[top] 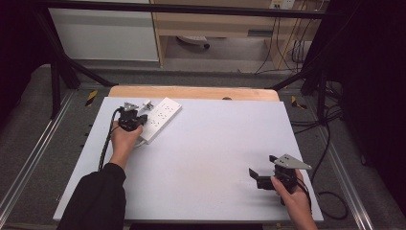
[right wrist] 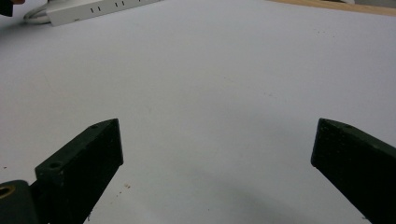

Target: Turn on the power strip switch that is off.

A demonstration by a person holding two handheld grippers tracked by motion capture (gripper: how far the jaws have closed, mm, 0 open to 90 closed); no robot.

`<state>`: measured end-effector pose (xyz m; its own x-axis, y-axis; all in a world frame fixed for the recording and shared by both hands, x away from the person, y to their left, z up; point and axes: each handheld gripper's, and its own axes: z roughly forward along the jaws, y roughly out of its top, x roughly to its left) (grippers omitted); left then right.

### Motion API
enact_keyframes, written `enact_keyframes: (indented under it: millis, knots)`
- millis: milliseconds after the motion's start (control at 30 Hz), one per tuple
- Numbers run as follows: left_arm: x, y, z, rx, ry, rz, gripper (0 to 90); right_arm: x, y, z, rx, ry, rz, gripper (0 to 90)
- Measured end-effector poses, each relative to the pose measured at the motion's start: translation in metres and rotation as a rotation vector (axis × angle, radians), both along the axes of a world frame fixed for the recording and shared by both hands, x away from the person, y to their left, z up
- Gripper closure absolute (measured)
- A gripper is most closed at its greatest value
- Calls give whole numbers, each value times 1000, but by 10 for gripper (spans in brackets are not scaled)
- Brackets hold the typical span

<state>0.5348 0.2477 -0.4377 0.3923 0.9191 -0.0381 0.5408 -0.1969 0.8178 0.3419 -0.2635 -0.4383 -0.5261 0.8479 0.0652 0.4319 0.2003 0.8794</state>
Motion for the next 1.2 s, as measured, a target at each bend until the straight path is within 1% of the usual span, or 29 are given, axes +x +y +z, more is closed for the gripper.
enact_keyframes:
  millis: [67,167,233,333,567,833,967,1200]
  knots:
    - [0,0,-1,17,6,-1,900,0,0,0,3,2,-2,27]
    - [-1,1,-1,-9,7,6,900,0,0,0,2,0,1,27]
    - [0,2,-1,-7,11,-1,900,0,0,0,-1,-1,2,27]
    - [0,4,-2,-10,4,-10,900,0,0,0,0,0,2,27]
    - [0,4,-1,-7,2,-10,900,1,0,0,1,2,1,27]
    - [-1,2,1,-8,-23,-18,900,1,0,-1,0,3,2,27]
    - [-1,3,2,-9,-25,-14,900,1,0,0,1,3,3,27]
    - [-2,4,6,-18,-55,-12,900,1,0,0,1,3,4,27]
